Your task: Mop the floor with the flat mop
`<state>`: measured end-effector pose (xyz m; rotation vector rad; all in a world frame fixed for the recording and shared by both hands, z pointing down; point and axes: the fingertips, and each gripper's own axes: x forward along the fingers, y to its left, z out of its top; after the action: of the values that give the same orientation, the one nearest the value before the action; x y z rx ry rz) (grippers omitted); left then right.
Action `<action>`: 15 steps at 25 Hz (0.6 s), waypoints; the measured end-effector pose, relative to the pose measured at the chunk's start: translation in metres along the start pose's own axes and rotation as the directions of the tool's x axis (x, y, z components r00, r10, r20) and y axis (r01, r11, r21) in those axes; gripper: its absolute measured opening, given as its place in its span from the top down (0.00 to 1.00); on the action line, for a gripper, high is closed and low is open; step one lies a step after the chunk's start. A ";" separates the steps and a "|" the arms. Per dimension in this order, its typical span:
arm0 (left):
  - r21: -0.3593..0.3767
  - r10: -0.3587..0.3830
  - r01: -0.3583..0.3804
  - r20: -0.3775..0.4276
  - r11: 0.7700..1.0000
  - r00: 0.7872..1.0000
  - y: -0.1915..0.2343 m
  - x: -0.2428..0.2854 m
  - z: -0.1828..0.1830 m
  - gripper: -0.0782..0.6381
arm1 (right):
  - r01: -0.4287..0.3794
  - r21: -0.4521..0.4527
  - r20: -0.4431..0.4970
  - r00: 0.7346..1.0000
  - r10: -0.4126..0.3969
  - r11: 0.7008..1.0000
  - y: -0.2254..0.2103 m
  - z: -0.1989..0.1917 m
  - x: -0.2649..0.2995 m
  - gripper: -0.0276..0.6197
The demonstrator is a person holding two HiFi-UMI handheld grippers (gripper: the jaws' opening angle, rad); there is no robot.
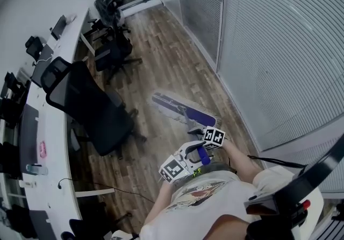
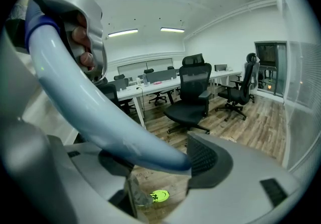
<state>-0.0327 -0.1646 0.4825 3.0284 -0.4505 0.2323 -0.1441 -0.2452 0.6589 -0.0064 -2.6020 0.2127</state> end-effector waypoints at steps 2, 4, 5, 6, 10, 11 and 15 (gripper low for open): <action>0.005 -0.002 0.002 -0.007 1.000 1.000 -0.018 0.004 -0.001 0.55 | 0.001 -0.003 0.001 1.000 -0.001 1.000 0.016 -0.007 -0.007 0.56; 0.007 -0.004 0.004 -0.010 1.000 1.000 -0.038 0.011 0.000 0.55 | 0.006 0.000 0.017 1.000 -0.006 1.000 0.031 -0.014 -0.016 0.56; 0.008 -0.006 0.006 -0.015 1.000 1.000 -0.049 0.016 0.000 0.55 | 0.009 0.004 0.025 1.000 -0.009 1.000 0.040 -0.018 -0.022 0.56; 0.008 -0.009 0.009 -0.024 1.000 1.000 -0.061 0.021 -0.001 0.55 | 0.011 0.006 0.029 1.000 -0.012 1.000 0.049 -0.024 -0.028 0.56; 0.015 -0.025 0.026 -0.053 1.000 0.998 -0.116 0.045 -0.006 0.55 | 0.016 0.017 0.045 0.999 -0.016 1.000 0.092 -0.056 -0.053 0.56; 0.020 -0.030 0.031 -0.053 0.999 0.998 -0.129 0.052 -0.006 0.55 | 0.020 0.023 0.061 0.998 -0.021 1.000 0.101 -0.061 -0.062 0.56; 0.037 -0.056 0.059 -0.069 0.998 0.996 -0.182 0.084 -0.007 0.55 | 0.034 0.036 0.097 0.995 -0.037 0.999 0.138 -0.089 -0.094 0.56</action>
<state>0.0995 -0.0140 0.4941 3.0546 -0.3568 0.3430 -0.0230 -0.0997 0.6657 0.0637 -2.6931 0.2503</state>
